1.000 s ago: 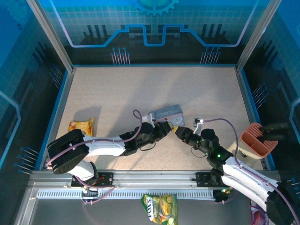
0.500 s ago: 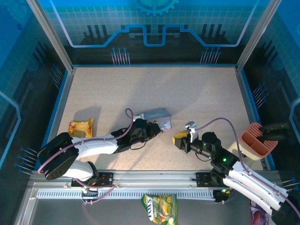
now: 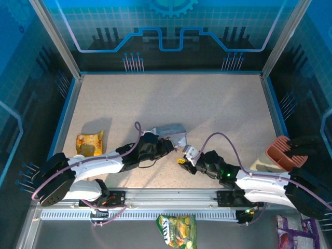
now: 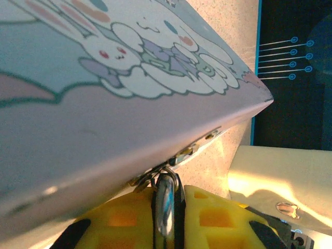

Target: Unlock the padlock with the key

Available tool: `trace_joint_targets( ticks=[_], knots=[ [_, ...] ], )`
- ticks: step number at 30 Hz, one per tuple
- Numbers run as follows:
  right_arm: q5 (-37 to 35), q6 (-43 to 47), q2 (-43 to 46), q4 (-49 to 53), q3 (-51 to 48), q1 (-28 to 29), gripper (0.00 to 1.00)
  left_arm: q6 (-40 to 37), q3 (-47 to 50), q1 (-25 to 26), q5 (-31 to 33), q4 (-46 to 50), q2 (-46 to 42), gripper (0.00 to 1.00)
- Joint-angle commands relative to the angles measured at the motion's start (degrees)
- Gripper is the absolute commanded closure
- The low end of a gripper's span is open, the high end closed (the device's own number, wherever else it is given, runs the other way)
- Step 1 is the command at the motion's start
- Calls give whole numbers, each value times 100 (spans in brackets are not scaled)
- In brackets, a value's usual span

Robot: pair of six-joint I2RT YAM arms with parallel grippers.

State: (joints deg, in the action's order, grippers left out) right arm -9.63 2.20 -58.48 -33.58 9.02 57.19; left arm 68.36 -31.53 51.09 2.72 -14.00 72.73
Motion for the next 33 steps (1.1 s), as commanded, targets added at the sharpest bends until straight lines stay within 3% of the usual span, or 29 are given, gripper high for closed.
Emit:
trace_joint_targets(
  ticks=[1,17,25,33],
  knots=[
    [-396,507,-334,-1084,30,173,63,-274,92,-29,-153,-35,-280,100],
    [-1297,646,-2119,-2633,266,563,69,-130,204,-29,-403,-314,-66,100],
    [-1522,302,-2352,-2765,333,626,84,-202,132,-29,-350,3,-57,100],
    [-1371,-538,-1954,-2064,444,697,98,-414,-4,-29,-172,380,-48,100]
  ],
)
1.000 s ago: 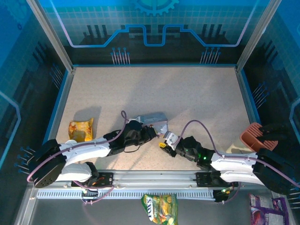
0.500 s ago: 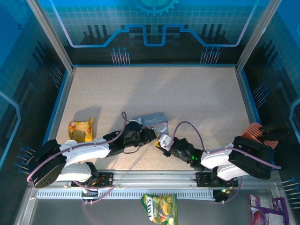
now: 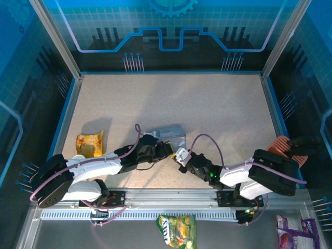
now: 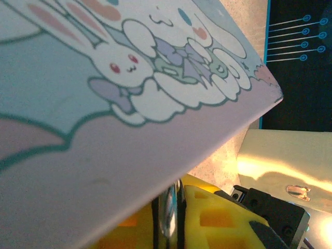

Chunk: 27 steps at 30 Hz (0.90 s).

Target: Unlock the padlock with the key

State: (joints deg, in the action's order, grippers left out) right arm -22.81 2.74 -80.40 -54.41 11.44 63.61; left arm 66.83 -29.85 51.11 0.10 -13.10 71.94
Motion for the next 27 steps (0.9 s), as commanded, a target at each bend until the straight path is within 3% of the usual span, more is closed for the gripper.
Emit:
trace_joint_targets(
  ticks=[1,6,14,17,27],
  knots=[
    [60,-824,321,211,254,47,99,-369,-200,-39,117,307,35,100],
    [365,-2125,569,1042,473,41,100,-879,-390,-225,-43,442,217,100],
    [-100,-4473,609,1293,154,31,100,-1155,-1074,-350,275,1690,633,82],
    [-214,-4948,551,1559,139,37,100,-1169,-1142,-399,270,1690,761,76],
    [297,-5672,-477,756,28,-76,100,-953,-1093,-514,263,1580,994,61]
  ],
)
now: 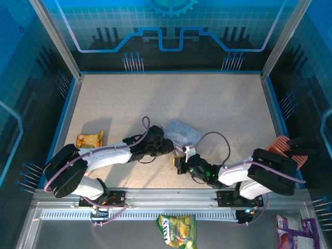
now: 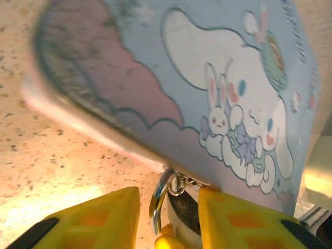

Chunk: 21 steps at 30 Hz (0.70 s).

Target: Unlock the padlock with the key

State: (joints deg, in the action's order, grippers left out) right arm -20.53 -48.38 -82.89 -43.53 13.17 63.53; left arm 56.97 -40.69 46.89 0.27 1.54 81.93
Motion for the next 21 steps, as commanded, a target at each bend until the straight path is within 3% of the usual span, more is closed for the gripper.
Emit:
trace_joint_targets(
  ticks=[1,10,15,21],
  knots=[
    [157,-683,-325,-337,-148,-145,100,14,-18,-105,283,193,-50,59],
    [387,-919,-594,-466,-184,-313,99,-678,-330,-564,745,1351,-599,35],
    [271,-972,-256,183,-116,-298,87,-1324,-953,-911,823,1856,-188,29],
    [103,-920,294,1138,0,-288,71,-1876,-1918,-954,898,2287,790,25]
  ],
)
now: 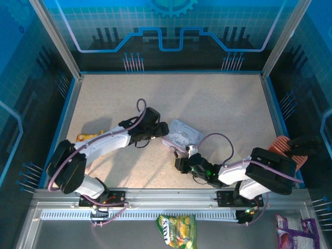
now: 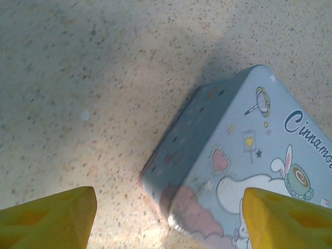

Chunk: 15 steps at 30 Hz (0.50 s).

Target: Unlock the padlock with the key

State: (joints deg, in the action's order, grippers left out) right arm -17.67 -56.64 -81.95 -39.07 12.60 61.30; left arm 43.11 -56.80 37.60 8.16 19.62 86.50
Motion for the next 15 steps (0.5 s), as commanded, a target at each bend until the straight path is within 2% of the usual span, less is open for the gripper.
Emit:
trace_joint_targets(
  ticks=[1,4,7,11,15],
  knots=[
    [-208,-63,275,805,69,-65,69,-524,-433,-33,75,498,480,25],
    [-237,18,473,1091,104,-74,62,-614,-672,-30,21,512,847,24],
    [-97,285,640,1275,157,-155,50,-727,-899,-25,-15,606,1159,23],
    [-63,832,953,1848,391,-312,46,-804,-992,-20,-30,670,1395,22],
    [181,1394,1134,2470,674,-681,46,-699,-825,-27,128,720,1456,21]
  ],
)
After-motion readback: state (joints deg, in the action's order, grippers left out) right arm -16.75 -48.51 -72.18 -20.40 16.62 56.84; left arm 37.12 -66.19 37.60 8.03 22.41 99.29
